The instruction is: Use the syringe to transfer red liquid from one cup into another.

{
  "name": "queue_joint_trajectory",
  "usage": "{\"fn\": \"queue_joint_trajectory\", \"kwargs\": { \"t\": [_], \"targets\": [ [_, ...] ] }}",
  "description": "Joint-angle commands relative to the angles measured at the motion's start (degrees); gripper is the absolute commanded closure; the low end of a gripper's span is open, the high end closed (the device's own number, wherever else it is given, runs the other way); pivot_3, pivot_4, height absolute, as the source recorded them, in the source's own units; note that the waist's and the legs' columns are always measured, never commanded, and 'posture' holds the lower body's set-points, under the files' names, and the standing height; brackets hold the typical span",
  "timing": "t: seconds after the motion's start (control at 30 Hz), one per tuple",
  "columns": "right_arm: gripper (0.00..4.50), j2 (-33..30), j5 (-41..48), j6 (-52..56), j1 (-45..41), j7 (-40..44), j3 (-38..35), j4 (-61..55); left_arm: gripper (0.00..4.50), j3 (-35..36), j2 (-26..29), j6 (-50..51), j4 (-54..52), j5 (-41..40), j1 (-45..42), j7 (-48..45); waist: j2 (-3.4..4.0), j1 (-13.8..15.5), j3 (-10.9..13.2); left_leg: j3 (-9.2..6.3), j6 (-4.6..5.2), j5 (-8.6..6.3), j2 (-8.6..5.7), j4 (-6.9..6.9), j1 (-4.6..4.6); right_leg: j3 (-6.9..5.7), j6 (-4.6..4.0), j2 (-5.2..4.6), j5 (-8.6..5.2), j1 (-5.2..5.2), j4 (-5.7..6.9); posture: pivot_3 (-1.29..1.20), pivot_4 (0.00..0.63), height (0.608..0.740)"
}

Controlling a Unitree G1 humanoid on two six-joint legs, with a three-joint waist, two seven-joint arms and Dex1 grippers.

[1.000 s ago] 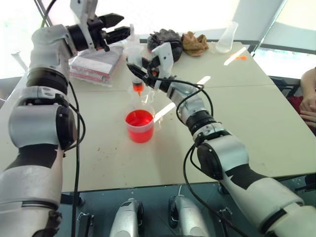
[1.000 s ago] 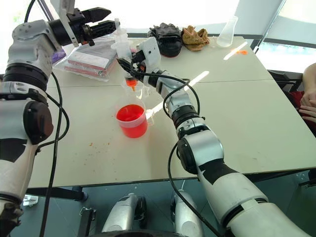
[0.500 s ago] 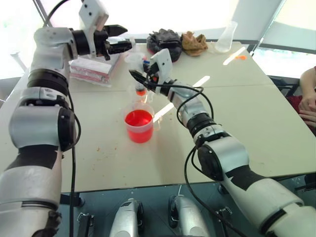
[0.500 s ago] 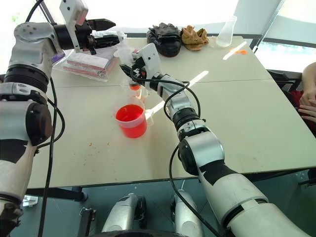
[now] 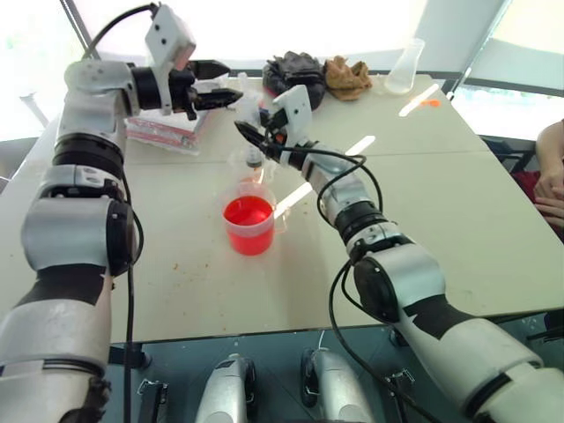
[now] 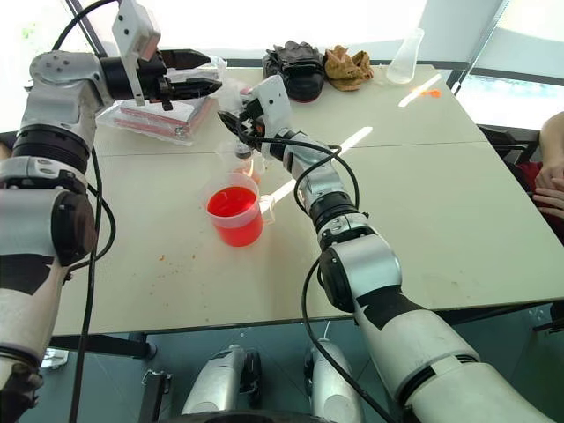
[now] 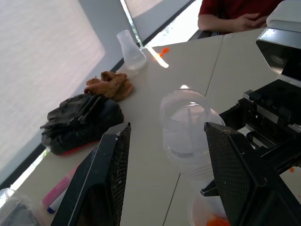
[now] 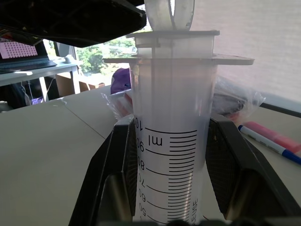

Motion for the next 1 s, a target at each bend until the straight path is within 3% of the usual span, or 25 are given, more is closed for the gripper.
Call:
{"fn": "queue_joint_trajectory", "kwargs": {
  "t": [0.03, 0.2, 0.4, 0.57, 0.7, 0.73, 0.87, 1.0],
  "targets": [
    [3.01, 0.94, 2.77, -2.30, -7.08, 0.34, -1.77, -5.50, 1.92, -2.01, -0.99, 0.53, 0.41, 1.74, 2.38, -1.87, 0.00, 0.00, 0.00, 0.00, 0.00, 0.00, 0.00, 0.00, 0.00, 0.00, 0.00, 0.00, 0.00, 0.00, 0.00, 0.00, 0.150, 0.740],
    [3.01, 1.11, 3.06, -2.09, -7.26, 0.34, -2.00, -5.94, 1.92, -0.46, -0.17, 1.31, -0.76, 0.10, 1.88, -1.54, -0.02, -0.06, 0.05, -0.02, 0.00, 0.00, 0.03, 0.01, 0.00, 0.04, -0.01, 0.05, 0.00, -0.01, 0.03, 0.00, 0.150, 0.740],
    [3.01, 0.66, 4.20, -1.07, -6.89, 0.52, -2.38, -8.28, 1.92, 8.72, 4.31, 12.89, -5.25, -10.08, -1.73, -3.50, 0.02, -0.26, 0.10, -0.01, 0.00, 0.00, 0.02, 0.00, -0.03, 0.05, 0.00, 0.02, 0.00, -0.07, 0.03, 0.00, 0.150, 0.740],
    [3.01, -0.07, 5.24, 0.25, -6.52, 0.40, -2.84, -11.49, 1.92, 14.07, 8.55, 23.84, -17.91, -17.29, 3.89, -2.53, 0.02, -0.16, 0.10, -0.03, -0.14, 0.08, 0.05, -0.04, 0.00, 0.06, 0.01, 0.03, 0.00, -0.07, 0.04, 0.00, 0.150, 0.740],
    [3.01, -2.01, 6.06, 2.36, -6.86, 0.71, -3.35, -13.42, 1.92, 16.50, 10.82, 32.55, -34.87, -21.35, 14.47, 2.46, 0.02, 0.06, 0.09, -0.06, -0.22, 0.13, 0.03, 0.01, 0.03, 0.10, 0.00, -0.01, 0.00, -0.02, 0.06, 0.00, 0.150, 0.740],
    [3.01, -3.31, 7.33, 4.97, -7.39, 0.70, -4.40, -14.58, 1.92, 16.47, 11.21, 34.32, -39.99, -21.87, 18.20, 3.55, 0.02, 0.15, 0.09, -0.09, -0.25, 0.15, 0.02, 0.02, 0.01, 0.09, 0.00, 0.00, 0.00, -0.02, 0.06, 0.00, 0.150, 0.740],
    [3.01, -16.90, 10.88, 31.97, -9.31, 3.95, -4.94, -24.01, 1.92, 19.98, 11.73, 45.40, -66.51, -27.57, 37.75, 11.12, 0.03, 1.12, 0.10, -0.18, -0.29, 0.17, -0.05, 0.04, -0.06, 0.15, -0.01, -0.12, 0.01, 0.09, 0.04, 0.00, 0.150, 0.740],
    [3.01, -27.07, 11.43, 55.76, -7.81, 6.93, -0.88, -30.60, 1.92, 24.65, 10.49, 52.94, -80.02, -34.72, 47.32, 18.15, 0.02, 1.65, 0.10, -0.19, -0.10, 0.03, -0.08, 0.04, -0.13, 0.17, -0.04, -0.15, -0.01, 0.08, -0.20, 0.00, 0.150, 0.740]
  ]
}}
